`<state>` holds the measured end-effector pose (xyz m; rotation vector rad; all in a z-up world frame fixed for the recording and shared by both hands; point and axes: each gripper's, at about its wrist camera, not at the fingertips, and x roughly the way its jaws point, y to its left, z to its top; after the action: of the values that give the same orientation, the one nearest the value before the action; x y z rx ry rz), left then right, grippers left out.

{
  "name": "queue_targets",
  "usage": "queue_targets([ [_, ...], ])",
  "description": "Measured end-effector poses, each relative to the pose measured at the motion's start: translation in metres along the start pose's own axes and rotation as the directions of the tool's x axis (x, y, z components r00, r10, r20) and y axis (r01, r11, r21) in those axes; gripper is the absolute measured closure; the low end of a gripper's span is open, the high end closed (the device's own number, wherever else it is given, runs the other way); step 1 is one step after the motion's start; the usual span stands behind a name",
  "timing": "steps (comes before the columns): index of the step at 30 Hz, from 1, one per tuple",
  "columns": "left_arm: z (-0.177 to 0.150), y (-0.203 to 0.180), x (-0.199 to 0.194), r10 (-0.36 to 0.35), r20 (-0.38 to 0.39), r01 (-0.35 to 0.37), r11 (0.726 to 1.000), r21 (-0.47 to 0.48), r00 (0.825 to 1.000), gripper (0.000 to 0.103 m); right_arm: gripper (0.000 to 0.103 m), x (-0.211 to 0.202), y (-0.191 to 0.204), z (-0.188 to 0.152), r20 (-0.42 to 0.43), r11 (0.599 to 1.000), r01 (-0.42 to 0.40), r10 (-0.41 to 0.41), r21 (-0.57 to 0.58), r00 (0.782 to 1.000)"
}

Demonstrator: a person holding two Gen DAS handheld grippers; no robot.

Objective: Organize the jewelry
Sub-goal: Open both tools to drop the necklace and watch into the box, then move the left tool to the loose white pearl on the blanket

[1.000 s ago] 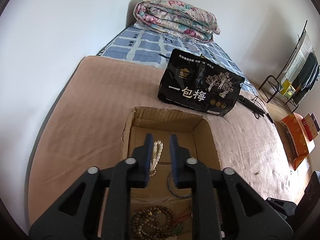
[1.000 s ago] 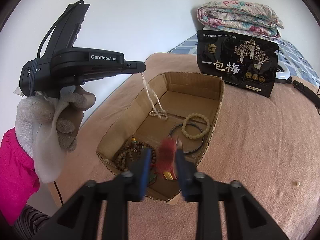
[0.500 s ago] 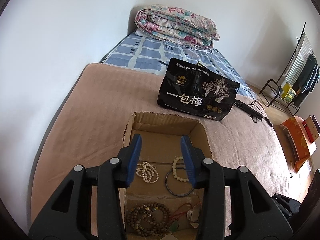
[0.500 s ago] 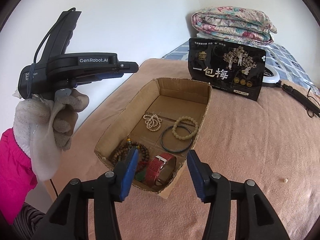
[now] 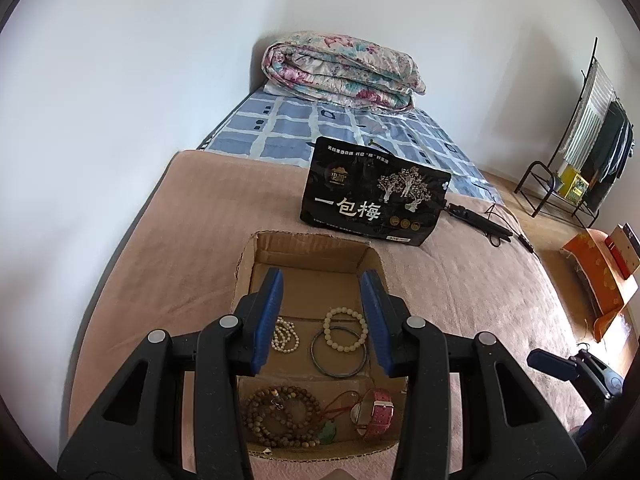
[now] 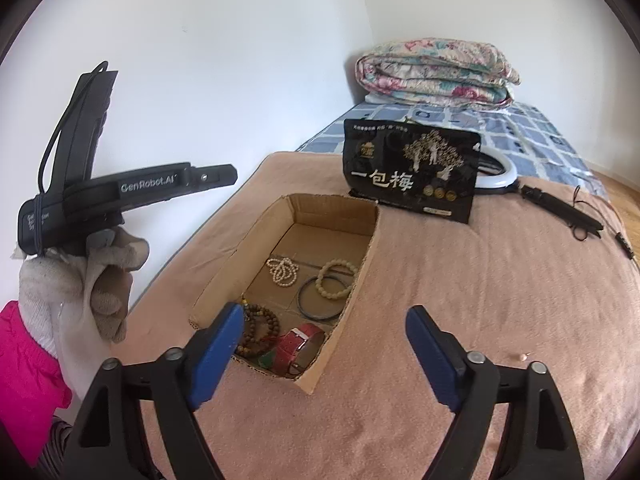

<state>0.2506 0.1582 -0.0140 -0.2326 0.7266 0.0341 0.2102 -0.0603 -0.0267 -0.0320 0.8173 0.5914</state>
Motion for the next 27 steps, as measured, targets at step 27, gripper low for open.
queue_targets([
  [27,-0.048,-0.09,-0.061,-0.065,0.073,0.055,0.989,0.141,0.995,0.051,0.0,-0.077,-0.074,-0.027,0.077,0.96,0.278,-0.279,0.015,0.957],
])
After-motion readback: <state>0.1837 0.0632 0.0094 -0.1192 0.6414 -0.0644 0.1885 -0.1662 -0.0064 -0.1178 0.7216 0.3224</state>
